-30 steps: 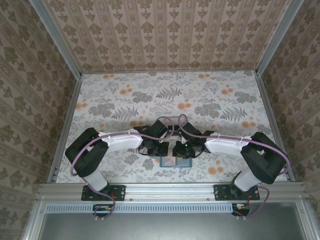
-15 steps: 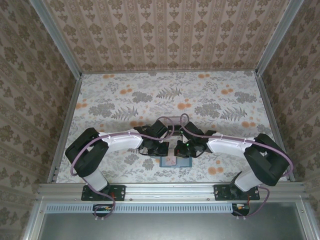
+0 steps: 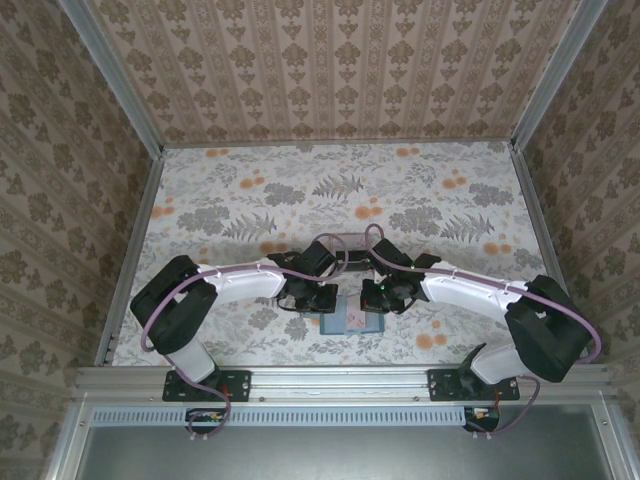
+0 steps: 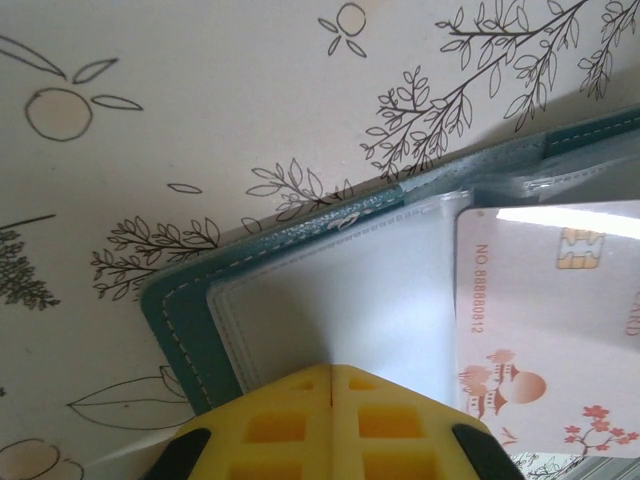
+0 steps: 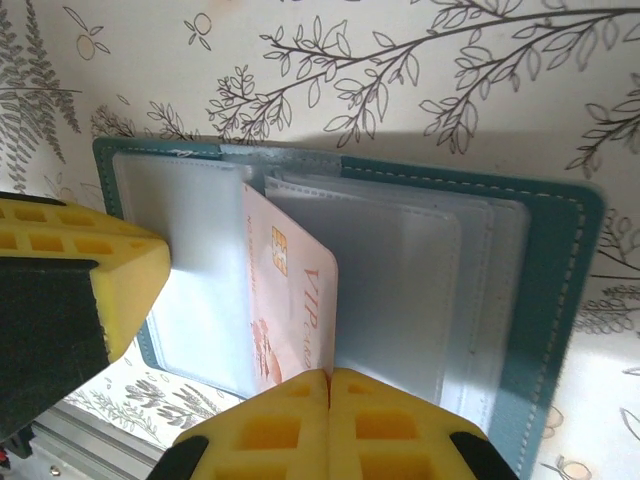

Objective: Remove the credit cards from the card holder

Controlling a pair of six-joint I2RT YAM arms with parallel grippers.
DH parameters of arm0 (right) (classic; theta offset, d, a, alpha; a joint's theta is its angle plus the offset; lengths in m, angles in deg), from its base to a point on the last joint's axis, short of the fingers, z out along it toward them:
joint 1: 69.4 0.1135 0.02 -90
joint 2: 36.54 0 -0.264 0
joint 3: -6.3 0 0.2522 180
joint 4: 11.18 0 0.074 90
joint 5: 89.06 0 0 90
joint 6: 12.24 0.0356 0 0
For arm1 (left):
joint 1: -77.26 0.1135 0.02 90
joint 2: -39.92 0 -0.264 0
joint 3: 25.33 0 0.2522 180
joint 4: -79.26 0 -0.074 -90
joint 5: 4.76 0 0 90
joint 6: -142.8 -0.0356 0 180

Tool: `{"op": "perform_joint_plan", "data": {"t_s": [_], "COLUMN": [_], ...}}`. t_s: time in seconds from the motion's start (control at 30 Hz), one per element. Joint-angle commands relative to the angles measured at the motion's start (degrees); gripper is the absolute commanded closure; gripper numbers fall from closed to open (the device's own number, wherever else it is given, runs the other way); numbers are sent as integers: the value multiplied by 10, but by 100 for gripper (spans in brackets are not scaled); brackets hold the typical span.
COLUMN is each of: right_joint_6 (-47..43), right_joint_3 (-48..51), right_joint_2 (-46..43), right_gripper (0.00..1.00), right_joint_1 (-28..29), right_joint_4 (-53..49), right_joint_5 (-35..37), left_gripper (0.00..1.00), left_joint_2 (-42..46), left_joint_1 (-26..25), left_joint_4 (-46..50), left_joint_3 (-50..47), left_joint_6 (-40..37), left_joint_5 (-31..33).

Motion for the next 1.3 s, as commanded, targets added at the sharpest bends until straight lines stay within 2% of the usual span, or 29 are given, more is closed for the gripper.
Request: {"op": "perform_joint_plan", "data": {"t_s": [0.0, 0.53, 0.77, 0.9, 1.27], "right_joint_6": [-21, -5, 8, 16, 9], "right_joint_3": [-20, -64, -77, -74, -79], "right_joint_2": [-3, 26, 47, 51, 40], "right_gripper": [99, 98, 88, 87, 92], "right_joint_1": [1, 37, 53, 57, 56], "right_joint_4": [-60, -65, -41, -23, -52], "right_joint_5": [31, 46, 25, 18, 43], "left_gripper": [100, 100, 100, 100, 100], "left_joint_2": [-10, -8, -11, -12, 5], "left_joint_1": [-4, -4, -4, -3, -4], "left_joint_4": [19, 19, 20, 20, 26], "left_joint_3": [-10, -9, -7, -5, 0], "left_joint_6": [-7, -7, -8, -11, -11], "left_joint_5": [8, 7, 6, 6, 12]}}
